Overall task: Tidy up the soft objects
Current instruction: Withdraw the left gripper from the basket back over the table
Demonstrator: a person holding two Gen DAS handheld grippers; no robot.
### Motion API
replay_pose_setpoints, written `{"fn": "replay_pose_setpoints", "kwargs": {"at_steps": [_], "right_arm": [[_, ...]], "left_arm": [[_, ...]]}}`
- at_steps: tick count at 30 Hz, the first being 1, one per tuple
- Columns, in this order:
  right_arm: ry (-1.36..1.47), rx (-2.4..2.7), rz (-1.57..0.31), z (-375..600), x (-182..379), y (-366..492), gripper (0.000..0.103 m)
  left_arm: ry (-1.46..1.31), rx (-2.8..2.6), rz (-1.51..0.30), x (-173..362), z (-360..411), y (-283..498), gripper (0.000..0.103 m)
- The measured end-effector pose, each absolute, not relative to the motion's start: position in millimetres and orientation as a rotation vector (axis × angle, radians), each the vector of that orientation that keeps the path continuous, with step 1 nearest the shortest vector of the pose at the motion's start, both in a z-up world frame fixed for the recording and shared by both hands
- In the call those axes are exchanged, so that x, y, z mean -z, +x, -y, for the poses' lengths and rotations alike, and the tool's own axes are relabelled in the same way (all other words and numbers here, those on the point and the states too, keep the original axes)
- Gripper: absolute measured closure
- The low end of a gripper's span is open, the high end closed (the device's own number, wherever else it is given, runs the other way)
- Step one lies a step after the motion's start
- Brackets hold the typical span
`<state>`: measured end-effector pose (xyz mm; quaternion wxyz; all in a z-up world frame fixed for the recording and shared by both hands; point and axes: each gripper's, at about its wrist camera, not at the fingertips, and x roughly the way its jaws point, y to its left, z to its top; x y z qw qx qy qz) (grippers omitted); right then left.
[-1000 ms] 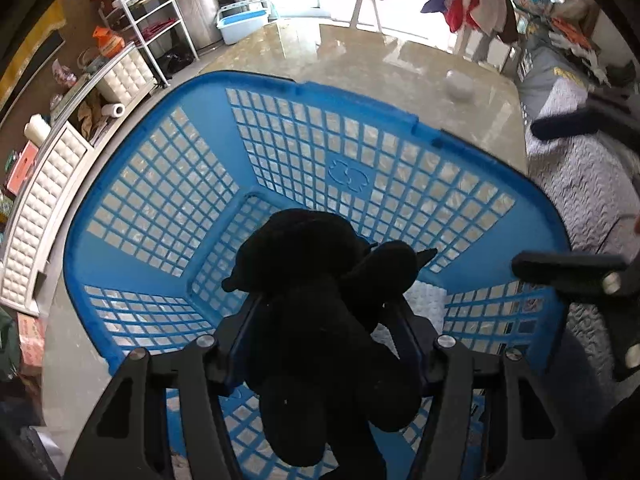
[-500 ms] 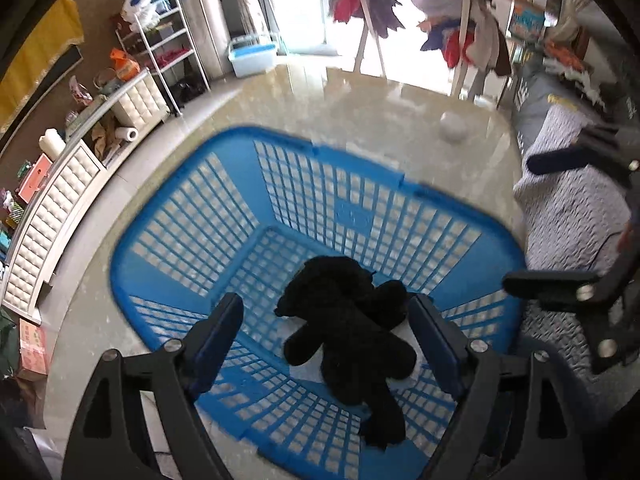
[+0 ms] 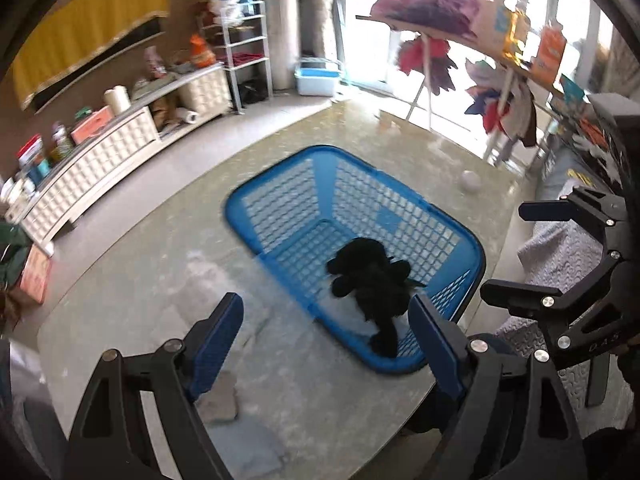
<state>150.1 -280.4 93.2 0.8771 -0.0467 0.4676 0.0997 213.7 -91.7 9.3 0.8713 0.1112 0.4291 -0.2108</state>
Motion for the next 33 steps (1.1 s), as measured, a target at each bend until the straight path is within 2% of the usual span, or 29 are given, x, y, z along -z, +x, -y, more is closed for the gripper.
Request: {"fn": "replay_pose_setpoints", "kwargs": {"at_steps": [13,18,22,33], "right_arm": [[-0.151,-0.366,-0.945,189.2,-80.4,137.4,0.000],[-0.204,-0.420,-0.965,146.7,-65.4,141.3,0.000],[-0.225,-0.453,-0.989,119.9,-49.6,148.4,0.000],[-0.309,-0.523,-1.068,64.4,0.6,173.1,0.000]], "left_arm": [[0.180,0.253,-0.880,-17.4,-11.3,143.7,0.020],[0.139,0.177,-0.921,0.9,-46.7,130.1,0.012],[0.149,0.130,-0.956,21.2,-70.2,121.1,0.000],[0.059,0.066,-1.047,69.0,-120.6,122.2,0.000]]}}
